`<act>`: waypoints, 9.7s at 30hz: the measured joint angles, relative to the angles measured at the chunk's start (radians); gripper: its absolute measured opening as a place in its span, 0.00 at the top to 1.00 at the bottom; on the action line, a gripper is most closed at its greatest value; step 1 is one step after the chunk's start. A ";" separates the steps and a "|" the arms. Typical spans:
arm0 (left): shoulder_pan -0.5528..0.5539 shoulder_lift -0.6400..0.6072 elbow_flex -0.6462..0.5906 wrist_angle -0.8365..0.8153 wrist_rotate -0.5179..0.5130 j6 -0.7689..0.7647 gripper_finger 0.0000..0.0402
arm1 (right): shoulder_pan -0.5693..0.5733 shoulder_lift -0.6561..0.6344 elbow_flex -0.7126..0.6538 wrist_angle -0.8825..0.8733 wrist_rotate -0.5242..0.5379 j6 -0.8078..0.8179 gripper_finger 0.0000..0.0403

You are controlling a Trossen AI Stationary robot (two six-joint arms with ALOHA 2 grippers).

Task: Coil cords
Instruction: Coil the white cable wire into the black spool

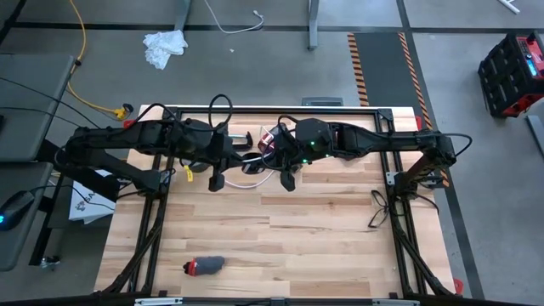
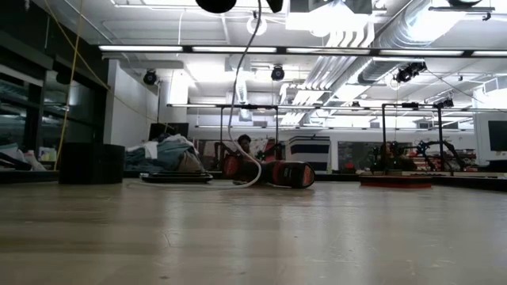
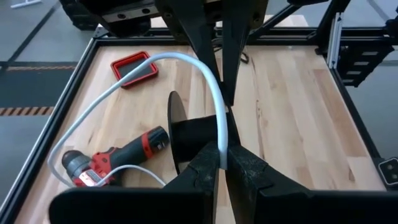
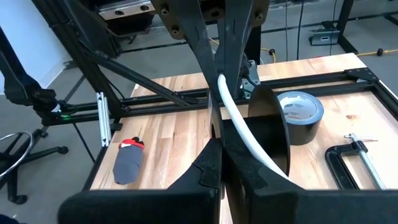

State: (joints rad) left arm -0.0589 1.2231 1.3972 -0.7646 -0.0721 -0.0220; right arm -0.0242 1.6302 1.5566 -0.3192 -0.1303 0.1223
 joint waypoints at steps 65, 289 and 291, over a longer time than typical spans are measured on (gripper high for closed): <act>-0.122 -0.049 -0.714 0.523 -0.089 -0.303 0.71 | 0.024 0.365 0.000 0.057 -0.131 0.077 1.00; -0.144 0.134 -0.907 0.859 -0.095 -0.342 0.60 | 0.306 0.424 -0.361 0.058 0.725 0.890 1.00; -0.144 0.134 -0.901 0.858 -0.100 -0.341 0.58 | 0.306 0.424 -0.361 0.058 0.721 0.890 1.00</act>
State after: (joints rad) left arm -0.2028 1.3575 0.4962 0.0934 -0.1722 -0.3635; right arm 0.2821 2.0544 1.1954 -0.2609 0.5910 1.0122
